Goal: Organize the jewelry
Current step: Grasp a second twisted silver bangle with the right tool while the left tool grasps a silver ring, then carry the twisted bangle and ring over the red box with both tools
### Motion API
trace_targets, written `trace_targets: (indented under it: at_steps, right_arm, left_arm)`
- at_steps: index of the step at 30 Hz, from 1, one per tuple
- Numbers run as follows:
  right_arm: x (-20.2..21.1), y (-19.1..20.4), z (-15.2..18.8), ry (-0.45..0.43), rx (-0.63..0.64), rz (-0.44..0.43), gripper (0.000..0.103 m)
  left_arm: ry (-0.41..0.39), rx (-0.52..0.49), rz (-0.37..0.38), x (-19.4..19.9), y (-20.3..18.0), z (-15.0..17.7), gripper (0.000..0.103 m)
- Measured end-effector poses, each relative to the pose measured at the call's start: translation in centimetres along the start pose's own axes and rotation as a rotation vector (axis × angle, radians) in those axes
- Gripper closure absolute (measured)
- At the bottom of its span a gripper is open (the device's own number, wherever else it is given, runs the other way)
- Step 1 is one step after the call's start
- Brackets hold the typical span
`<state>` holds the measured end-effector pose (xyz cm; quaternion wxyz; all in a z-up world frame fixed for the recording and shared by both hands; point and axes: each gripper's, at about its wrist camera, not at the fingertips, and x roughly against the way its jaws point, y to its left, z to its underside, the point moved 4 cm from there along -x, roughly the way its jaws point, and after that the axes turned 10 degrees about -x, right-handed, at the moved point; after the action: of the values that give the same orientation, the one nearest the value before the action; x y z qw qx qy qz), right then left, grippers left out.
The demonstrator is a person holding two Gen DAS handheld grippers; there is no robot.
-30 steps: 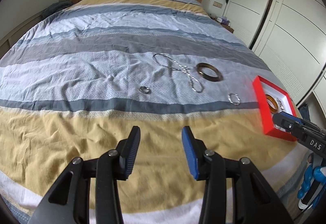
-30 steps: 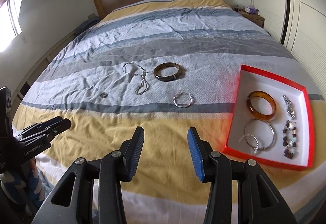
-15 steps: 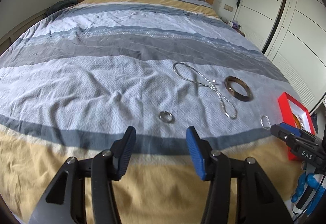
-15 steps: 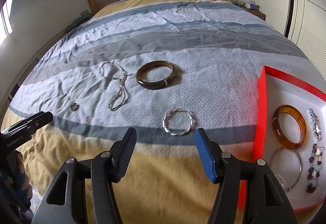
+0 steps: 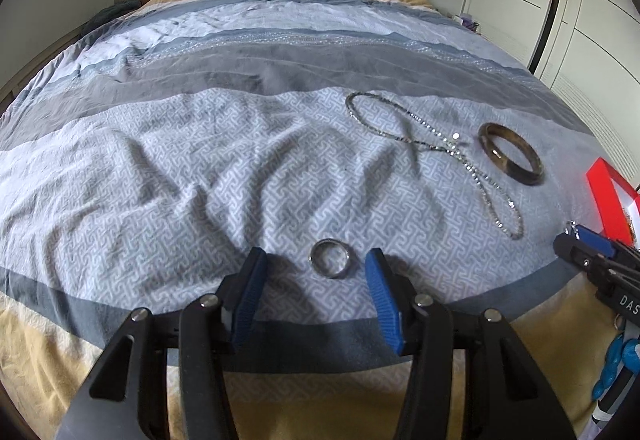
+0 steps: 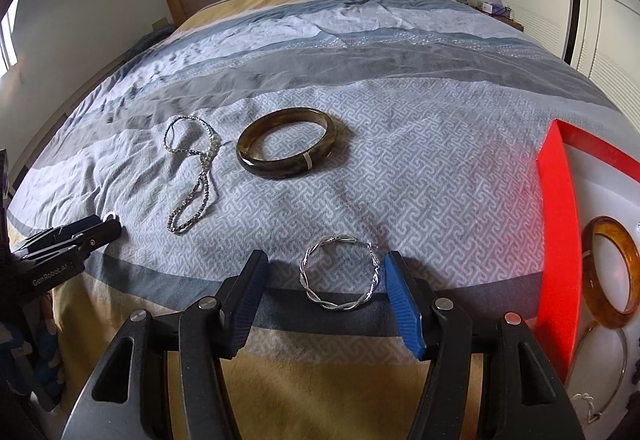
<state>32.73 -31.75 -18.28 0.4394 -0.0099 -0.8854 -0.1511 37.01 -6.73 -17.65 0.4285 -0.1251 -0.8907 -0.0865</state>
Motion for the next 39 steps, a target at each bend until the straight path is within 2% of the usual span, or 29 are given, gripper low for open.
trace_targets:
  at_steps: [7,16,25,31,35,39]
  right_arm:
    - [-0.1,-0.6,0.5,-0.029,-0.023,-0.008,0.063]
    - [0.4,-0.6,0.6,-0.051,-0.023,-0.042,0.064]
    - [2.1,0.6,0.9,-0.056,-0.013,-0.100,0.064]
    - [5.0,1.3,1.1,-0.075,-0.003,-0.144,0.064]
    - [7.5,0.3,0.9,-0.099,-0.004,-0.139,0.064]
    - [10.2,-2.6,0.4,-0.130,-0.024,-0.103,0.064]
  left_arm:
    - [-0.017,-0.015,-0.007,-0.6,-0.2,0.2,0.058]
    - [-0.022,-0.045,-0.007,-0.3,-0.8,0.3,0.084]
    - [-0.032,-0.065,-0.018,1.2,-1.4,0.3,0.084]
    - [-0.040,-0.075,-0.003,3.2,-2.4,0.0,0.084]
    - [-0.058,-0.081,0.048,4.8,-4.6,-0.8,0.084]
    - [-0.088,-0.119,0.133,6.5,-9.0,-2.1,0.084]
